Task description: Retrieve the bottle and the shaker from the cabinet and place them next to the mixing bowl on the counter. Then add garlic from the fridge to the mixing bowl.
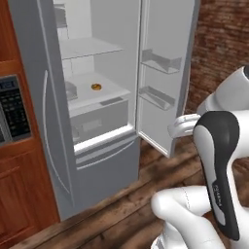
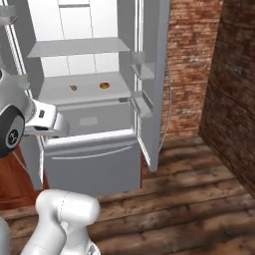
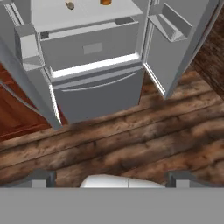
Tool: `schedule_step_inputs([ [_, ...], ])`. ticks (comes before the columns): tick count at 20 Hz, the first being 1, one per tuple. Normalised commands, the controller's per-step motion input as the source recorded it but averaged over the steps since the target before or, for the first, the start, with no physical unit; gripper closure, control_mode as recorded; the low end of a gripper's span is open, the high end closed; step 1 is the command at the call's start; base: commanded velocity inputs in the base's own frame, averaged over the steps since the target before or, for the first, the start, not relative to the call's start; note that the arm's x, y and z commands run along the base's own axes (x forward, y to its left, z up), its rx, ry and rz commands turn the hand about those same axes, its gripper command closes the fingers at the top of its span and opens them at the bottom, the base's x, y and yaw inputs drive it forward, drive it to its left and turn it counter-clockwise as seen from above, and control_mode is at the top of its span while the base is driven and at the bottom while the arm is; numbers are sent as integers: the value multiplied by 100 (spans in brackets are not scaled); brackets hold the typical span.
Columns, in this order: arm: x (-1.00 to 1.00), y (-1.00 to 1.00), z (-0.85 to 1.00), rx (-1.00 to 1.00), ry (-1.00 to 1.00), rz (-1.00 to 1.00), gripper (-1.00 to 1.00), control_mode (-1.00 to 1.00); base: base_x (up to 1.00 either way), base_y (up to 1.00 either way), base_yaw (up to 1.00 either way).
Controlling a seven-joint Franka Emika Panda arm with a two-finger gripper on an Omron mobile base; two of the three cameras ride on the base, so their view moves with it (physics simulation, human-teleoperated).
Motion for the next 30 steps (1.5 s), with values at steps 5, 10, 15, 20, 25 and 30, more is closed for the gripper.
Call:
schedule_step_inputs([
  [5, 0, 0, 0, 0, 0, 0, -100, 100, 37, -42, 41],
  [10, 0, 0, 0, 0, 0, 0, -100, 100, 34, -28, 34],
  [15, 0, 0, 0, 0, 0, 0, -100, 100, 34, -13, 13],
  [20, 0, 0, 0, 0, 0, 0, -100, 100, 57, -26, 8],
  [25, 0, 0, 0, 0, 0, 0, -100, 100, 72, -20, 9],
  [30, 0, 0, 0, 0, 0, 0, -100, 100, 54, -4, 13],
])
